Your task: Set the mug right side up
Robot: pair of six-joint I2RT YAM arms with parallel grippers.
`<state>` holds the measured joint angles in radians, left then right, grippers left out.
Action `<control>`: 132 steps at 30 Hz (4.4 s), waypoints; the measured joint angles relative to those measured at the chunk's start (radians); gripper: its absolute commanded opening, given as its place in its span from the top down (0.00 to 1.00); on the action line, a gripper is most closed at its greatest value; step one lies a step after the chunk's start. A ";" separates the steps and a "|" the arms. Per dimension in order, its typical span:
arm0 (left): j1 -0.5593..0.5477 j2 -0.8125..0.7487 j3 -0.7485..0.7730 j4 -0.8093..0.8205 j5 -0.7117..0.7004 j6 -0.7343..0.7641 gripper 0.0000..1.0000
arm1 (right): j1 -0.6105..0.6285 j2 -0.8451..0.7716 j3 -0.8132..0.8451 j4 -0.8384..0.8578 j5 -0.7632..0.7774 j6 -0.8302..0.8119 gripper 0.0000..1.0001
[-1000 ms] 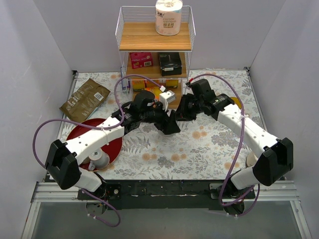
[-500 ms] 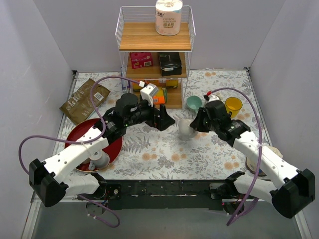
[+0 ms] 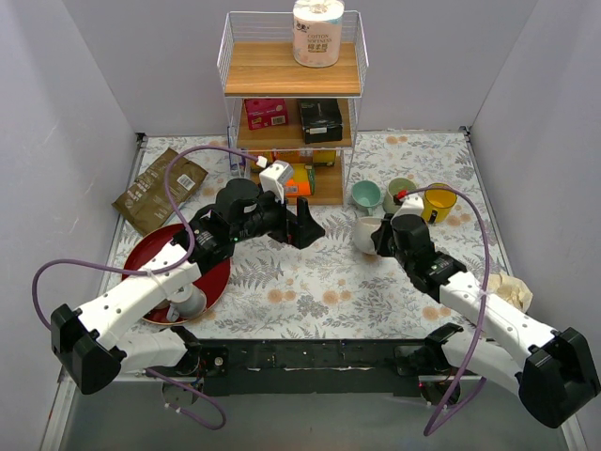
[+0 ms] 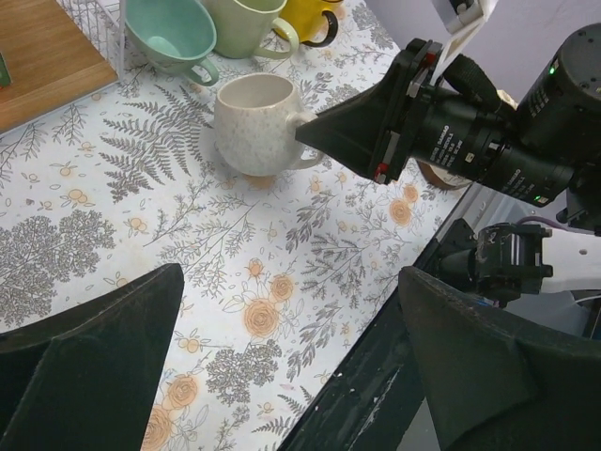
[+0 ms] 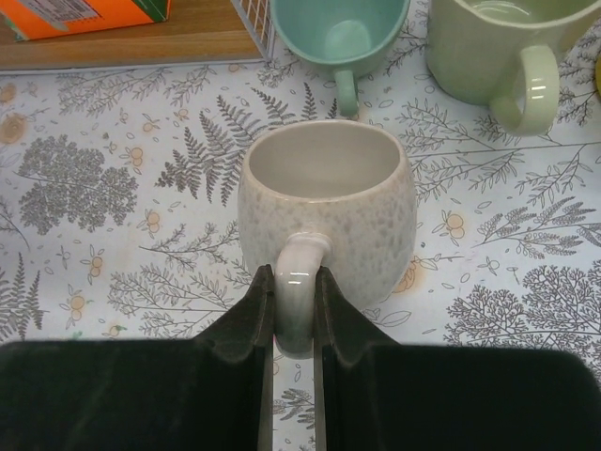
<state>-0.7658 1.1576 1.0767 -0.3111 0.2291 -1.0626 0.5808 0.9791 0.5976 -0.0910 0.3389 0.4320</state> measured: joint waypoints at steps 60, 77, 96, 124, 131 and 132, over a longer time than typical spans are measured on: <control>0.000 0.032 -0.023 -0.048 -0.234 -0.062 0.02 | 0.108 0.222 -0.139 0.153 -0.043 0.132 0.38; 0.028 0.025 0.014 -0.243 -0.427 -0.192 0.02 | 0.096 0.130 0.098 -0.216 -0.043 0.121 0.03; 0.425 -0.116 0.067 -0.889 -0.721 -0.676 0.02 | -0.034 0.143 0.426 -0.488 -0.180 0.126 0.05; 1.211 -0.121 -0.035 -0.809 -0.684 -0.650 0.02 | -0.117 0.283 0.533 -0.561 -0.455 0.065 0.06; 1.269 -0.123 -0.039 -0.818 -0.671 -0.838 0.02 | -0.117 0.338 0.597 -0.592 -0.509 0.061 0.06; 1.269 -0.118 -0.046 -0.813 -0.666 -0.856 0.02 | -0.117 0.348 0.602 -0.593 -0.515 0.062 0.06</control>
<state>0.5030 1.0393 1.0309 -1.1236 -0.4366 -1.9182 0.4637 1.3266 1.1995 -0.6838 -0.1764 0.4938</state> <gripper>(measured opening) 0.981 0.939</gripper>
